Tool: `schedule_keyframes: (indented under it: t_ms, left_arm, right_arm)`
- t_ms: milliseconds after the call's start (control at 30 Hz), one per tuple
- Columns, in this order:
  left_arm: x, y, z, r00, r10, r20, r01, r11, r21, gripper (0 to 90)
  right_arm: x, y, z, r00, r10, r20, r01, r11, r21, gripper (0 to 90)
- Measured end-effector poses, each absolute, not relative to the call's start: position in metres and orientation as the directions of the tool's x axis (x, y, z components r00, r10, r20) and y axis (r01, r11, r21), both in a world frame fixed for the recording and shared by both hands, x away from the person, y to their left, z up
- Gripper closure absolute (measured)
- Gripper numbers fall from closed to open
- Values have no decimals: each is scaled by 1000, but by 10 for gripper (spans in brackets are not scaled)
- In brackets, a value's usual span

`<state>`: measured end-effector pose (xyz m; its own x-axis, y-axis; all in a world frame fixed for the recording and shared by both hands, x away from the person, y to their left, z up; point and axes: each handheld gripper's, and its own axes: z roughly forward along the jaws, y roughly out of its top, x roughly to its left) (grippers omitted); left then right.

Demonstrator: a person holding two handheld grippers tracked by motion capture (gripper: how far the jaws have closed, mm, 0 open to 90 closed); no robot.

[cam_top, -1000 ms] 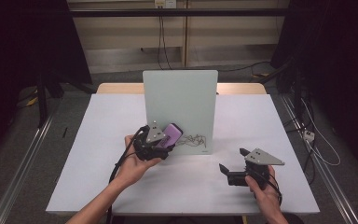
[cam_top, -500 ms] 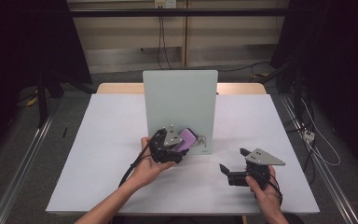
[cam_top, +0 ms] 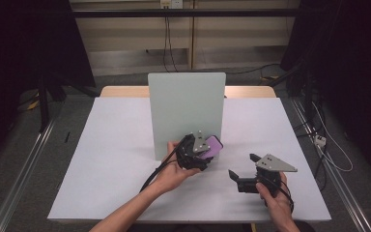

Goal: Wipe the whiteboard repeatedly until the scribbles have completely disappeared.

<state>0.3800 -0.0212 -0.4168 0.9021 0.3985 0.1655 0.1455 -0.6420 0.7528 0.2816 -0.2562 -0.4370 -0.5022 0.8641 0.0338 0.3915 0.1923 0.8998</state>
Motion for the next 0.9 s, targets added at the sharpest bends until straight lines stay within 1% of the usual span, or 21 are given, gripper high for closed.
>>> schedule_keyframes:
  t_ms: [267,533,900]
  left_arm:
    - [380,-38,-420,914,371,164,126,-643,756,406]
    - [381,-34,-415,910,382,162,131,-635,762,407]
    - [400,2,-368,872,465,155,136,-534,835,406]
  right_arm:
    - [278,-259,-436,-507,861,30,386,195,902,31]
    - [277,-261,-436,-507,861,34,387,192,902,30]
    - [279,-259,-436,-508,861,29,387,198,901,31]
